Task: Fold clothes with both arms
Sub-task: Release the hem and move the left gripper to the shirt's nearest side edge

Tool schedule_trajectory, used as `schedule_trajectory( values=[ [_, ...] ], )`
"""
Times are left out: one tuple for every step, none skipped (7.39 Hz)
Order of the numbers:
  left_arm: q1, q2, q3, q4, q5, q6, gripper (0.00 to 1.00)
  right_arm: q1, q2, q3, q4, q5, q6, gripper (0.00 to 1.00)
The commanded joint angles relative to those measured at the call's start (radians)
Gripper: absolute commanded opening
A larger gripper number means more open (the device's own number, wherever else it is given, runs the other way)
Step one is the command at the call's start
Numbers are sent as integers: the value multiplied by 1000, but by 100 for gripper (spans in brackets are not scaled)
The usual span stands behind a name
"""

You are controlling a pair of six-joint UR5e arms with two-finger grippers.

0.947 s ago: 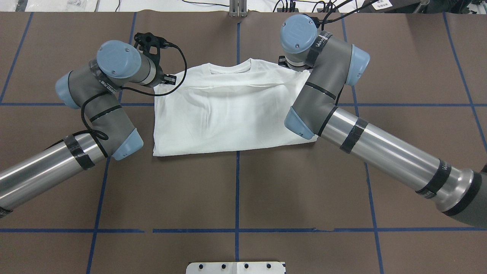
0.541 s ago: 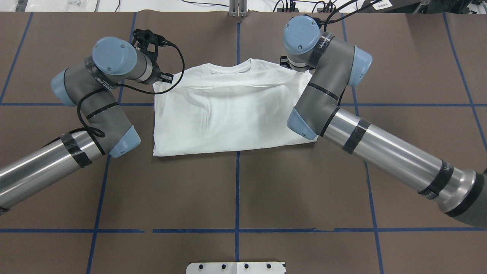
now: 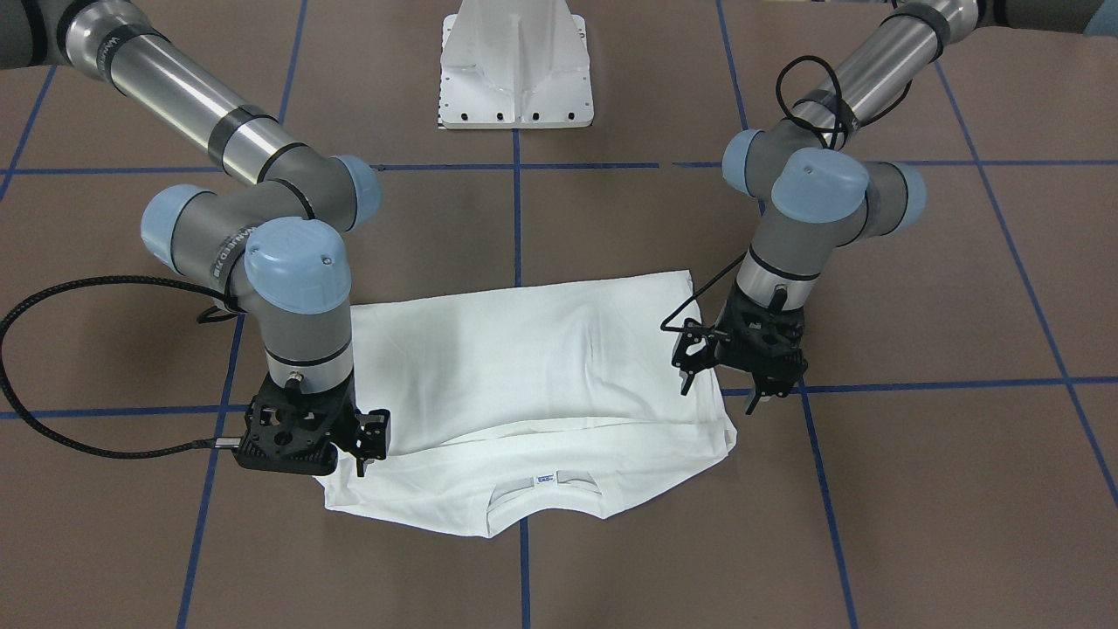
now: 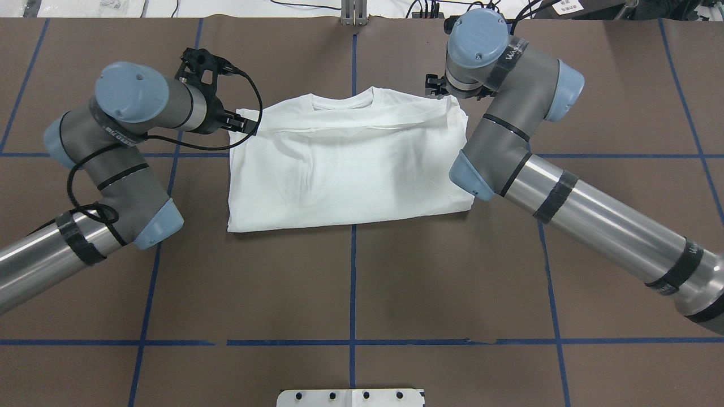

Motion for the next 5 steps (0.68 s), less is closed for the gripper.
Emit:
schedule_trajectory(
  values=[
    [51,154,-189,-6,-36,-79,100,3,-47,68,2,9,-15,100],
    [104,216,-234,-25,-28,-107,100,3,-47,69,2,9,-15,100],
    [136,227,-240,-36,-8,-142,100,3,-45,69,2,9,-15,100],
    [190,242,-239,-36,50,-188,100,3,-45,69,2,9,-14,100],
    [210,243,-237,-36,65,-205,100,3,-45,69,2,7,-14,100]
  ],
)
